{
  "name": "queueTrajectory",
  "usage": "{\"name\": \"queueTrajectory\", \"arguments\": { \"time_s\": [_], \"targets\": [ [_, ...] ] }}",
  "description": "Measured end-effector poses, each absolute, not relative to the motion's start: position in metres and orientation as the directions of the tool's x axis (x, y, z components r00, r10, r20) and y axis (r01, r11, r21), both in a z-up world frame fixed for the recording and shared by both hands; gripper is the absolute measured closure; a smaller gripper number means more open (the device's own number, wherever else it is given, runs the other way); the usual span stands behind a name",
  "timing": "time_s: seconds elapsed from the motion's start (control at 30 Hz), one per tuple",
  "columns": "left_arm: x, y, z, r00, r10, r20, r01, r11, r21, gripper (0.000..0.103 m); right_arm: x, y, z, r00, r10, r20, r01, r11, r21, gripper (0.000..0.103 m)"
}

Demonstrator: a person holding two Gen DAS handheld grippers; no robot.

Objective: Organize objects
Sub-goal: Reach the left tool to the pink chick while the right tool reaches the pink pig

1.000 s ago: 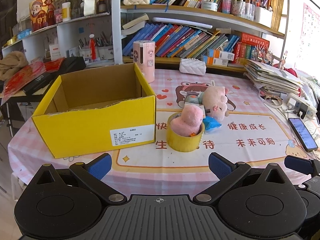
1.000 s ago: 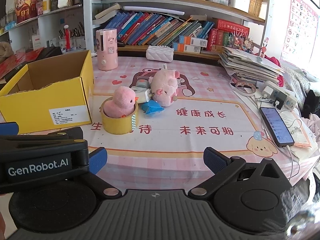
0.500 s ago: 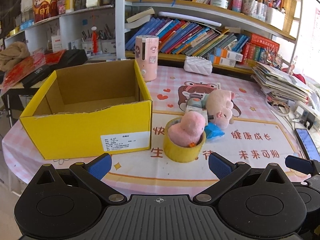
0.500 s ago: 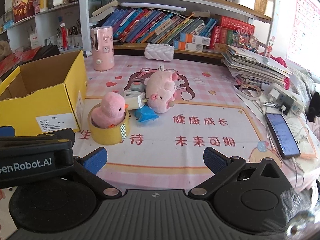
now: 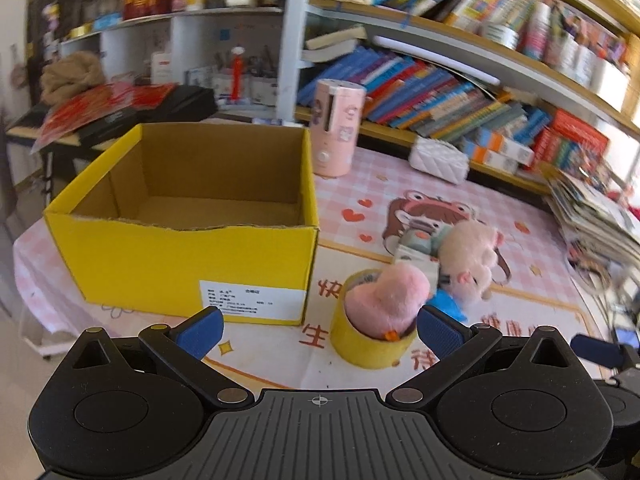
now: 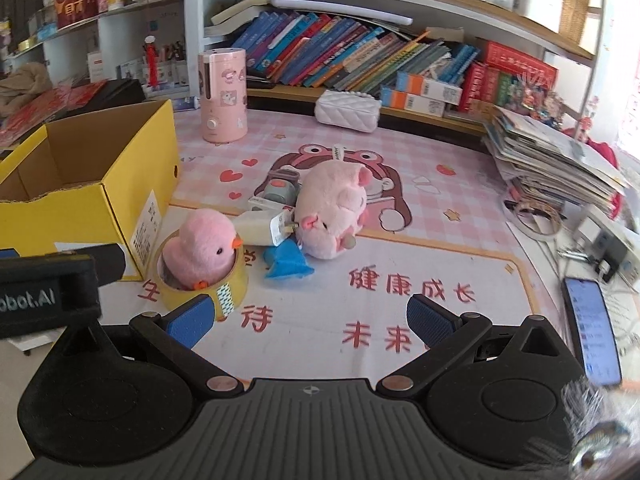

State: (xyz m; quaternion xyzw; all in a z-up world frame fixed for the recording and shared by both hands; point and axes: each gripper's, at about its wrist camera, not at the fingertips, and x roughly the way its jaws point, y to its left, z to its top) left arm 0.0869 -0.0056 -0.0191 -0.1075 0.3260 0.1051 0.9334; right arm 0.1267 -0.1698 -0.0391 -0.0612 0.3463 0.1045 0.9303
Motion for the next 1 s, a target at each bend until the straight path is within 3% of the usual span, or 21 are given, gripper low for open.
{"name": "queueTrajectory", "arguments": {
  "time_s": [0.2, 0.37, 0.43, 0.57, 0.8, 0.93, 1.0],
  "targets": [
    [0.095, -0.014, -0.023, 0.741, 0.186, -0.646, -0.330, 0.938, -0.108, 0.000, 0.153, -0.184, -0.047, 0.715, 0.171, -0.678, -0.251, 0.968, -0.020, 0.003],
    [0.106, -0.026, -0.030, 0.701, 0.216, -0.680, -0.339, 0.939, -0.051, 0.002, 0.176, -0.203, -0.052, 0.703, 0.157, -0.694, -0.198, 0.980, 0.021, 0.025],
    [0.112, -0.032, -0.034, 0.695, 0.212, -0.687, -0.332, 0.942, -0.045, 0.006, 0.182, -0.209, -0.051, 0.708, 0.169, -0.686, -0.199, 0.979, 0.037, 0.028],
    [0.128, -0.046, -0.043, 0.686, 0.181, -0.704, -0.292, 0.956, -0.039, 0.019, 0.188, -0.217, -0.045, 0.740, 0.205, -0.640, -0.219, 0.974, 0.059, 0.028],
    [0.162, -0.069, -0.051, 0.686, 0.171, -0.707, -0.250, 0.968, -0.007, 0.034, 0.203, -0.232, -0.033, 0.765, 0.267, -0.586, -0.268, 0.959, 0.086, 0.027],
    [0.181, -0.074, -0.056, 0.682, 0.188, -0.707, -0.253, 0.967, 0.012, 0.037, 0.210, -0.240, -0.033, 0.756, 0.297, -0.583, -0.293, 0.950, 0.104, 0.026],
    [0.187, -0.078, -0.058, 0.680, 0.193, -0.707, -0.246, 0.969, 0.028, 0.044, 0.214, -0.243, -0.034, 0.754, 0.304, -0.583, -0.301, 0.948, 0.107, 0.025]
  ]
}}
